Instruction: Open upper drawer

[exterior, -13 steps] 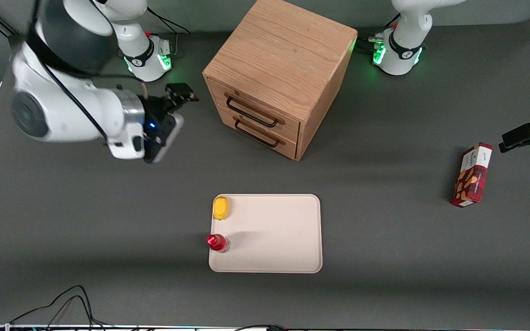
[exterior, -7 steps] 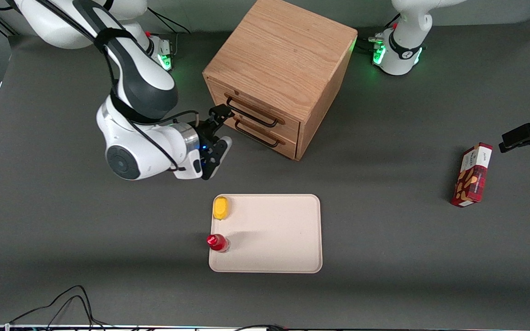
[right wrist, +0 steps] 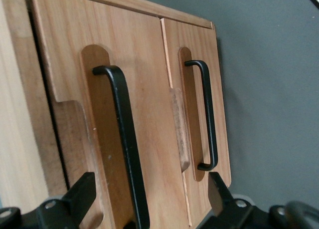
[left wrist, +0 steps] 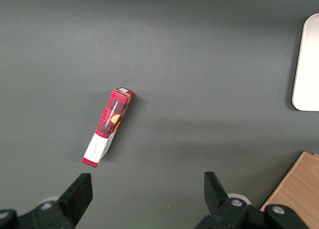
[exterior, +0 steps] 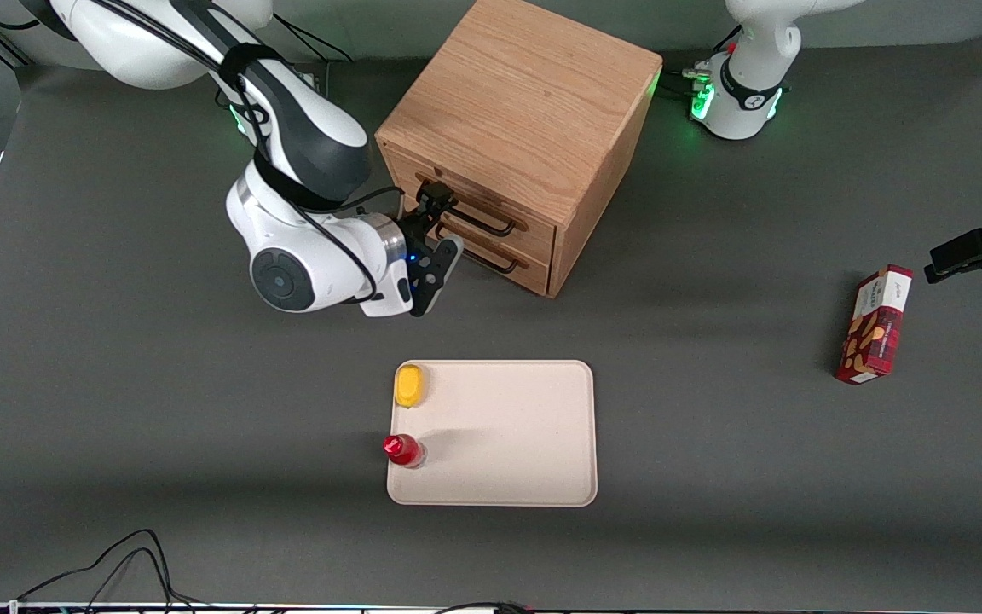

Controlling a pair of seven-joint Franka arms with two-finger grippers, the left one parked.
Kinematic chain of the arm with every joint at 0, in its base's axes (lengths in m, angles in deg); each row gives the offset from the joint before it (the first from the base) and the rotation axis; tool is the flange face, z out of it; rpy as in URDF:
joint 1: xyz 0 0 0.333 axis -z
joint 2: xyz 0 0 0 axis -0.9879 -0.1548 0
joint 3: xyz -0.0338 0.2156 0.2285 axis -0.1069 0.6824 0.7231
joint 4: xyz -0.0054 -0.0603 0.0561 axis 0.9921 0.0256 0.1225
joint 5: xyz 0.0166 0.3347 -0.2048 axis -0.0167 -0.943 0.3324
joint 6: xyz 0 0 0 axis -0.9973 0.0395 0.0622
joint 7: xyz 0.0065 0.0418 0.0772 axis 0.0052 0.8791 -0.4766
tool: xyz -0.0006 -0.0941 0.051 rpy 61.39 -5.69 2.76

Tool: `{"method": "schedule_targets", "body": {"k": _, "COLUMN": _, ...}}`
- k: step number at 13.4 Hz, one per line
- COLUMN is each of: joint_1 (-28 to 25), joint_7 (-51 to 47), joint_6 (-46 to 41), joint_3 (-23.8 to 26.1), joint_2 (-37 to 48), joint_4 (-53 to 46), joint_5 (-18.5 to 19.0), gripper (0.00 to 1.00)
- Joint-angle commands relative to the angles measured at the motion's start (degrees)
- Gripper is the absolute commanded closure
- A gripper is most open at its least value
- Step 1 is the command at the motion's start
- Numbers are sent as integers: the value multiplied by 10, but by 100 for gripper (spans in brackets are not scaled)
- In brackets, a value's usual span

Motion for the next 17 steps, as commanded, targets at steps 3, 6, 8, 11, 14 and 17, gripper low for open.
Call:
{"method": "schedule_targets", "body": {"k": 3, "joint_1": 0, "joint_7": 7, "joint_6": 50, "joint_3": 14, "joint_2": 0, "joint_4": 35, "joint_5": 20, "gripper": 0}}
{"method": "schedule_targets", "body": {"k": 6, "joint_1": -4, "joint_7": 6, "joint_6": 75, "joint_3": 21, "joint_2": 1, "joint_4": 54, "joint_5": 20, "gripper": 0}}
{"method": "schedule_targets", "body": {"k": 8, "joint_1": -4, "joint_7": 5, "joint_6": 83, "joint_3": 22, "joint_2": 0, "joint_4": 56, "joint_5": 21, "gripper": 0}}
{"method": "schedule_targets", "body": {"k": 11, "joint_1": -4, "joint_7": 5, "joint_6": 87, "joint_3": 22, "joint_2": -4, "joint_4": 55, "joint_5": 27, "gripper": 0}}
{"method": "schedule_targets", "body": {"k": 14, "joint_1": 3, "joint_7": 7, "joint_6": 87, "joint_3": 16, "joint_2": -18, "joint_4": 38, "joint_5": 42, "gripper": 0}}
{"method": "schedule_targets", "body": {"k": 17, "joint_1": 8, "joint_7": 5, "joint_6": 87, "joint_3": 6, "joint_2": -40, "joint_4": 6, "joint_5": 45, "gripper": 0}}
